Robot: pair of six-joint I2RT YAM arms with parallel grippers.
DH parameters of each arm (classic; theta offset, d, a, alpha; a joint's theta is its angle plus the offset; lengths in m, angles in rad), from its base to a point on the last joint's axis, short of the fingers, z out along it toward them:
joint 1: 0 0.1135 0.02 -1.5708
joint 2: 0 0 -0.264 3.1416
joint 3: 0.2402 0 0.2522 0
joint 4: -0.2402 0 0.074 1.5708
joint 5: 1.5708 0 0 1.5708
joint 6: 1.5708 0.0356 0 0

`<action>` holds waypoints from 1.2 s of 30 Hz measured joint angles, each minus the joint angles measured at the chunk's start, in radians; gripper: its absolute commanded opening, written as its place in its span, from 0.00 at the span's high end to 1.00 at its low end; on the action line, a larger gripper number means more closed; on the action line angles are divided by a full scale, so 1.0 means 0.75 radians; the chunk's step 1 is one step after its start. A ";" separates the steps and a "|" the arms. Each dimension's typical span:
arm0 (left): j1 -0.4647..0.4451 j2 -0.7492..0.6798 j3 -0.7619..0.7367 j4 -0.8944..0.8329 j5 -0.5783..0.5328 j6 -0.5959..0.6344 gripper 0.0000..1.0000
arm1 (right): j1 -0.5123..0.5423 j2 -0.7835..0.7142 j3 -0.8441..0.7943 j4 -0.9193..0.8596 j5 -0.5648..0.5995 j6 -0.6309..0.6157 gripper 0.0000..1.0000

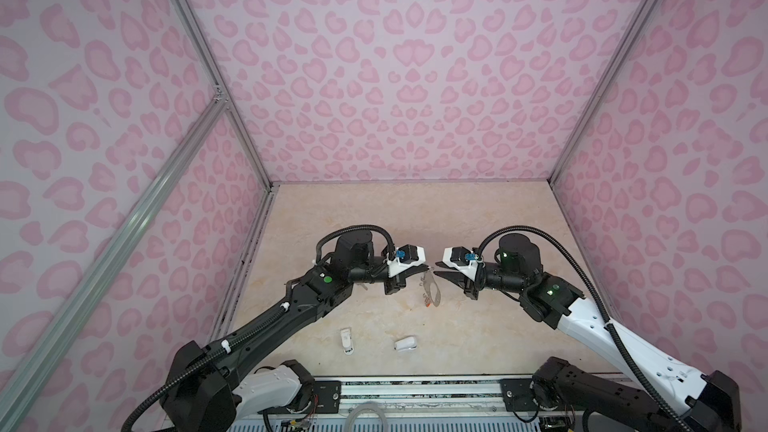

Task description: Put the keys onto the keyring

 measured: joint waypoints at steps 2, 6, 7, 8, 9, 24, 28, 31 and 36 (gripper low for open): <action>0.001 0.000 -0.015 0.033 0.000 -0.030 0.97 | 0.000 0.012 0.002 0.010 -0.022 0.009 0.79; 0.001 -0.005 -0.027 0.072 -0.001 -0.053 0.97 | 0.000 0.017 0.003 0.023 -0.048 0.014 0.80; 0.001 -0.007 -0.029 0.080 -0.001 -0.063 0.96 | 0.000 0.017 0.003 0.024 -0.052 0.014 0.80; 0.001 -0.008 -0.031 0.087 0.001 -0.063 0.97 | 0.000 0.017 0.003 0.025 -0.054 0.014 0.81; 0.001 -0.008 -0.032 0.091 0.002 -0.063 0.97 | 0.000 0.017 0.003 0.027 -0.054 0.014 0.81; -0.006 -0.008 -0.034 0.114 0.028 -0.067 0.97 | 0.002 0.008 0.003 0.090 -0.027 0.013 0.87; -0.007 -0.008 -0.034 0.115 0.028 -0.062 0.96 | 0.005 0.008 0.003 0.089 -0.028 0.011 0.93; -0.007 -0.007 -0.034 0.115 0.025 -0.058 0.97 | 0.005 0.010 0.003 0.086 -0.039 0.004 0.99; -0.007 0.003 -0.033 0.113 0.020 -0.044 0.87 | 0.008 0.022 0.015 0.063 -0.049 -0.007 1.00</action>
